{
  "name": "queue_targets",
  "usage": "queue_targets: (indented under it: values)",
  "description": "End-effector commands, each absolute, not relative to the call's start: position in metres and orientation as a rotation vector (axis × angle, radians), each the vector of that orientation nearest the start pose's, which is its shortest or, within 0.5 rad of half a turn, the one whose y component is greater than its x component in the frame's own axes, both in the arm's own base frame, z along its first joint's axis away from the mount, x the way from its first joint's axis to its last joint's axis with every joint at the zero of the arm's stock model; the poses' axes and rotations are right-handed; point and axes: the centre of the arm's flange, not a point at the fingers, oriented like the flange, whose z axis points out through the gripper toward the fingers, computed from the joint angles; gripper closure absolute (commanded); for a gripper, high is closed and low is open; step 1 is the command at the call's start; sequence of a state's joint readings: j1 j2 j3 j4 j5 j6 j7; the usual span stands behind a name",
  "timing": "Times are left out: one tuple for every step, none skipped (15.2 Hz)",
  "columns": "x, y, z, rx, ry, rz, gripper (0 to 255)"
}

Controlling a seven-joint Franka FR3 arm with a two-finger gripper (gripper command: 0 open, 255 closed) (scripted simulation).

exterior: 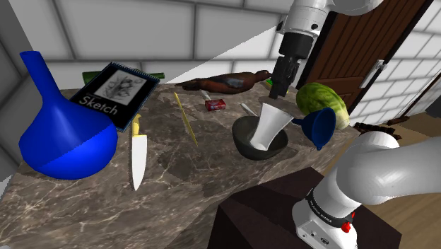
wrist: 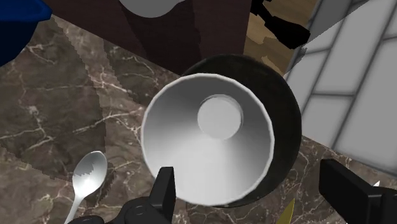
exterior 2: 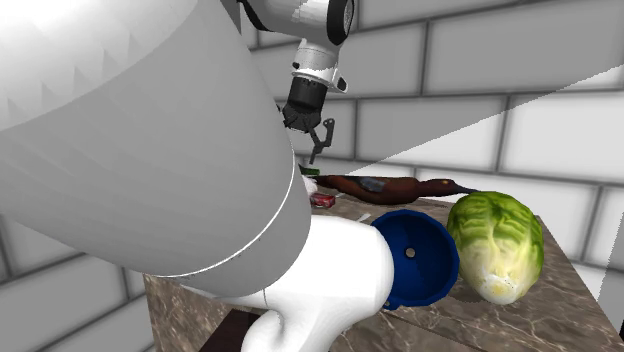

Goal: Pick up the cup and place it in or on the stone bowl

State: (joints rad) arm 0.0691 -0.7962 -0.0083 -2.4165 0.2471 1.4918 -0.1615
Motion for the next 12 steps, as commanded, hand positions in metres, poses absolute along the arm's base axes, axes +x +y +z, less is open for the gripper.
queue_targets:
  values:
    - [0.293,0.042,0.575,-2.859,-0.329,0.167,0]
    - [0.295,0.039,0.588,-2.859,-0.329,0.167,0]
    - [0.297,0.035,0.601,-2.859,-0.329,0.167,0]
    - [0.298,0.033,0.611,-2.859,-0.329,0.167,0]
    - [0.298,0.033,0.611,-2.859,-0.329,0.167,0]
    - [0.298,0.033,0.611,-2.859,-0.329,0.167,0]
    - [0.298,0.033,0.611,-2.859,-0.329,0.167,0]
    - [0.298,0.033,0.611,-2.859,-0.329,0.167,0]
    - [0.298,0.033,0.611,-2.859,-0.329,0.167,0]
    - [0.298,0.033,0.611,-2.859,-0.329,0.167,0]
    - [0.298,0.033,0.611,-2.859,-0.329,0.167,0]
    - [0.298,0.033,0.611,-2.859,-0.329,0.167,0]
